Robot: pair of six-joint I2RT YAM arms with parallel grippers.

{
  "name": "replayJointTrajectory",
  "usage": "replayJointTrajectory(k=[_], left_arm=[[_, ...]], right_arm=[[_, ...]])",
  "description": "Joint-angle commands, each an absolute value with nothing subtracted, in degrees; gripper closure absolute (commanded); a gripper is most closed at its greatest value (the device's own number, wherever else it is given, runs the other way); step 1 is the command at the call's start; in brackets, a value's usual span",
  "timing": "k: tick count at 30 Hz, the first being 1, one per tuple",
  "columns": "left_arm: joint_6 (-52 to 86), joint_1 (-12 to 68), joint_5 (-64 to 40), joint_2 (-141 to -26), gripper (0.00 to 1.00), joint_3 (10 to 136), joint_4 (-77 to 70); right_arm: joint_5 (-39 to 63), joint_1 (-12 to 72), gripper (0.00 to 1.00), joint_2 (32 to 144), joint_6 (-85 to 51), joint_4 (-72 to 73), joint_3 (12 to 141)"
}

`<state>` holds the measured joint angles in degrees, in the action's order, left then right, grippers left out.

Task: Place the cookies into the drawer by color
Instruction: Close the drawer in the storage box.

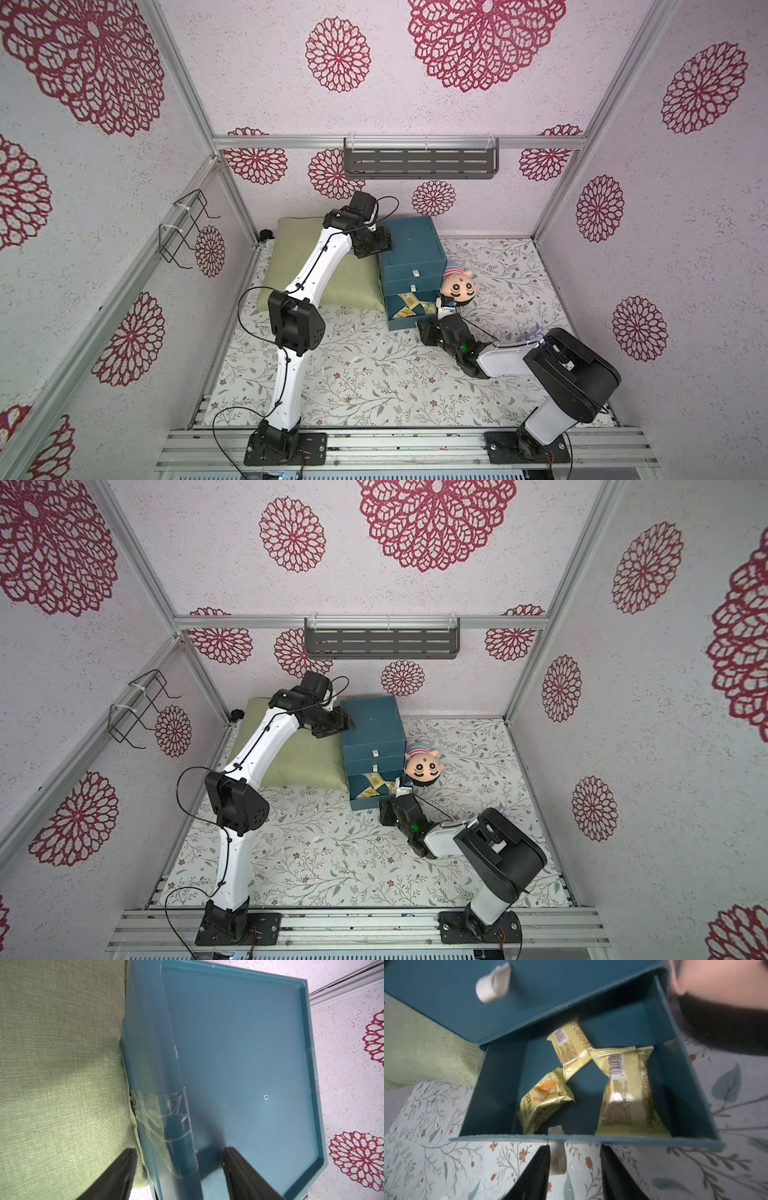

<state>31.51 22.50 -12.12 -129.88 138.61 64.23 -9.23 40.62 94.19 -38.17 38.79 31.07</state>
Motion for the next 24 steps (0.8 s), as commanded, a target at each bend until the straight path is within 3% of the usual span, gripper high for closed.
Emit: replayJointTrajectory(k=[1, 24], left_arm=[[29.9, 22.9, -9.8, -133.7, 0.28, 136.0, 71.1], [29.9, 22.9, -10.8, -134.3, 0.28, 135.9, 71.1]], right_arm=[[-10.0, 39.1, 0.55, 95.3, -39.7, 42.6, 33.5], [-11.5, 37.4, 0.55, 110.4, -55.7, 56.4, 41.8]])
